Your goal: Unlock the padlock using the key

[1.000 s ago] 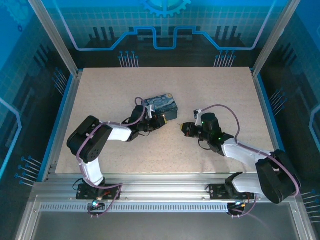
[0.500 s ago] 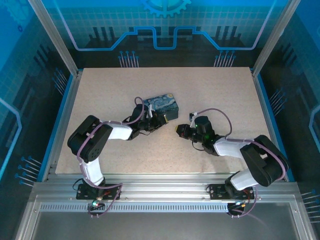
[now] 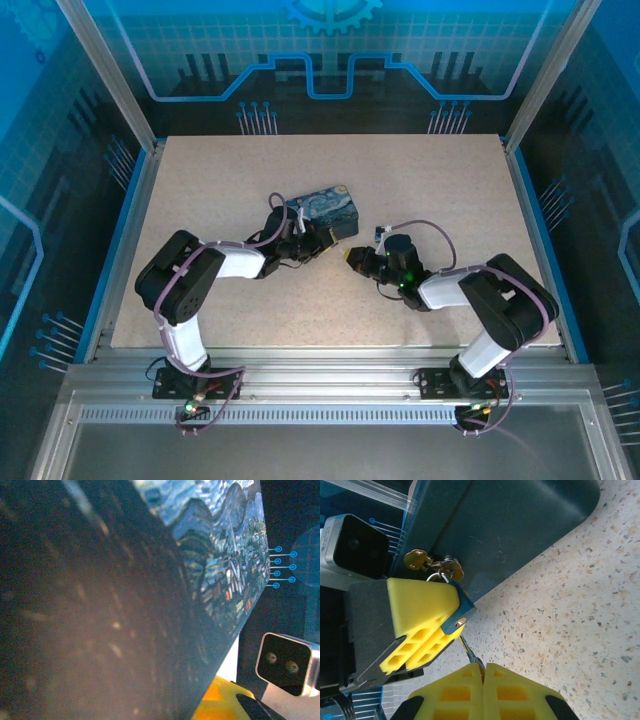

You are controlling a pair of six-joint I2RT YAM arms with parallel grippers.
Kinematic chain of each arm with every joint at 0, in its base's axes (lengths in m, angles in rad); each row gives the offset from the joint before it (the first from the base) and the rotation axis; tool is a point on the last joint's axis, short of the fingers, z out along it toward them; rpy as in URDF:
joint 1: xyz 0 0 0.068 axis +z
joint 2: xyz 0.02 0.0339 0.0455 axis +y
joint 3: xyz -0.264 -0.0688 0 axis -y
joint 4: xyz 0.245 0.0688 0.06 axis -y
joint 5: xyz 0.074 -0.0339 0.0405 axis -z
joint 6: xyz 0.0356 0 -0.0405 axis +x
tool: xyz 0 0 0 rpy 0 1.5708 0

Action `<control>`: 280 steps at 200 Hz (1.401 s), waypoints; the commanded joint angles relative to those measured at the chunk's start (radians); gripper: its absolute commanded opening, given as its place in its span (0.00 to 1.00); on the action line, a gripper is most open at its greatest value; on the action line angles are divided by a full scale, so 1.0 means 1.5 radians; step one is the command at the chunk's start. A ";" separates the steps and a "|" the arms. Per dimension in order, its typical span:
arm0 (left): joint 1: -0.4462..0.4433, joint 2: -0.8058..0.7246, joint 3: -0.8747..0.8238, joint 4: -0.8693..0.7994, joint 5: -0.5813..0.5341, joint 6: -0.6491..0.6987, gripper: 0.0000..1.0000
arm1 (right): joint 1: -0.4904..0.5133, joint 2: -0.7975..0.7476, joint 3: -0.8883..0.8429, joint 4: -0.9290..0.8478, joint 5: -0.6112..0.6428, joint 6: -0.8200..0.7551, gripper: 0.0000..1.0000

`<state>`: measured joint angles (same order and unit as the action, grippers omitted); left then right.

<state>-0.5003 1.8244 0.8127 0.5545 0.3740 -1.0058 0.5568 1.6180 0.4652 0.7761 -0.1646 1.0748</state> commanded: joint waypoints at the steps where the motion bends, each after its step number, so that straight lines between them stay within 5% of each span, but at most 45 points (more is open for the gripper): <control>1: 0.002 0.003 0.017 0.024 0.030 -0.019 0.00 | 0.011 0.021 -0.002 0.058 0.008 0.025 0.00; 280: 0.008 0.031 0.011 0.085 0.047 -0.047 0.00 | 0.010 0.011 -0.006 0.075 0.009 0.041 0.00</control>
<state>-0.4980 1.8526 0.8127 0.6346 0.4019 -1.0508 0.5648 1.6684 0.4648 0.8745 -0.1650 1.1374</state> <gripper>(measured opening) 0.120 0.061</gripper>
